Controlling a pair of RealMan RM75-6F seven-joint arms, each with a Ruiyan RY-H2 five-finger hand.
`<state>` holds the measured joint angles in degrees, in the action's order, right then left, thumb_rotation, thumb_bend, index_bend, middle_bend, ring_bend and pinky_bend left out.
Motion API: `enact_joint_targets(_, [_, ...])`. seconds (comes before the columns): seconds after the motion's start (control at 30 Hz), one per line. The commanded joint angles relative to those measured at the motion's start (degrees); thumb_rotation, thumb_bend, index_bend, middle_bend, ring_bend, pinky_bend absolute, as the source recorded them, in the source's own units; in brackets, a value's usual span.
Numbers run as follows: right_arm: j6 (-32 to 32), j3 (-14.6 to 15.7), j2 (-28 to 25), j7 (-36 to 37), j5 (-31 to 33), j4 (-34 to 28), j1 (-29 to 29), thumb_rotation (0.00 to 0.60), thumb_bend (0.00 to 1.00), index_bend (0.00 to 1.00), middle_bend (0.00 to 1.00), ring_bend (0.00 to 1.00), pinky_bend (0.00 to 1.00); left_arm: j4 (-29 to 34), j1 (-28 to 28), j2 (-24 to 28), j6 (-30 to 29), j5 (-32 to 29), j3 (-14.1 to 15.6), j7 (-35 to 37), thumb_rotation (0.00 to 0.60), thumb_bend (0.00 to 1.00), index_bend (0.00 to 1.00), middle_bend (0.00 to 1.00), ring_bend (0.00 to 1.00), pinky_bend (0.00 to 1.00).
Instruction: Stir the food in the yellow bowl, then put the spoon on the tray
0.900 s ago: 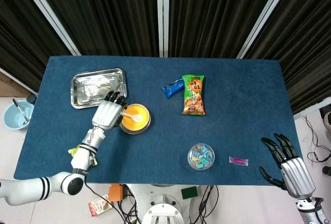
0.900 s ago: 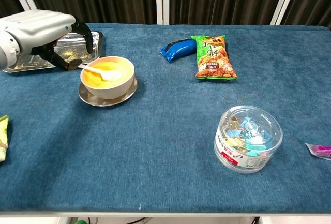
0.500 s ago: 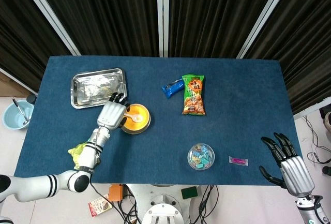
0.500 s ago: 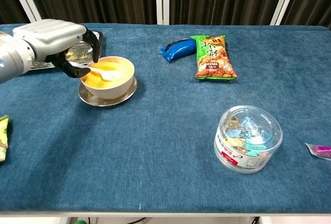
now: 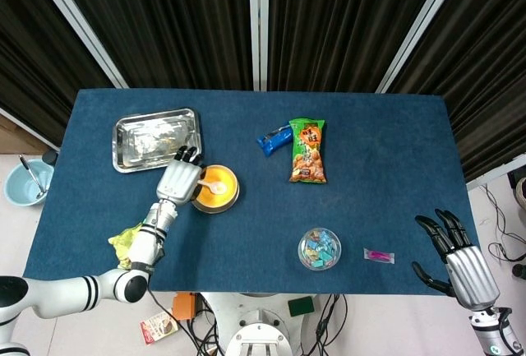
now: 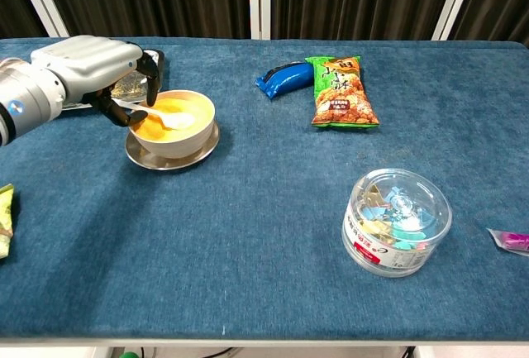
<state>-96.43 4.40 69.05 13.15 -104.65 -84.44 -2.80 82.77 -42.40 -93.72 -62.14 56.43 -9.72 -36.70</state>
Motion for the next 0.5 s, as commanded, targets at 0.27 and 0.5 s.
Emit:
enact_joint_targets(0.27, [0.4, -0.1, -0.1, 0.2, 0.4, 0.0, -0.2, 0.600, 0.30, 0.12, 0.14, 0.00, 0.07, -1.2, -0.2, -0.6, 0.0, -0.5, 0.0, -0.5, 0.600, 0.35, 0.51, 0.24, 0.09, 0.12])
enact_joint_targets(0.5, [0.2, -0.1, -0.3, -0.4, 0.1, -0.6, -0.1, 0.600, 0.30, 0.12, 0.14, 0.00, 0.07, -0.7, 0.0, -0.1, 0.0, -0.7, 0.1, -0.1, 0.600, 0.37, 0.54, 0.25, 0.09, 0.12])
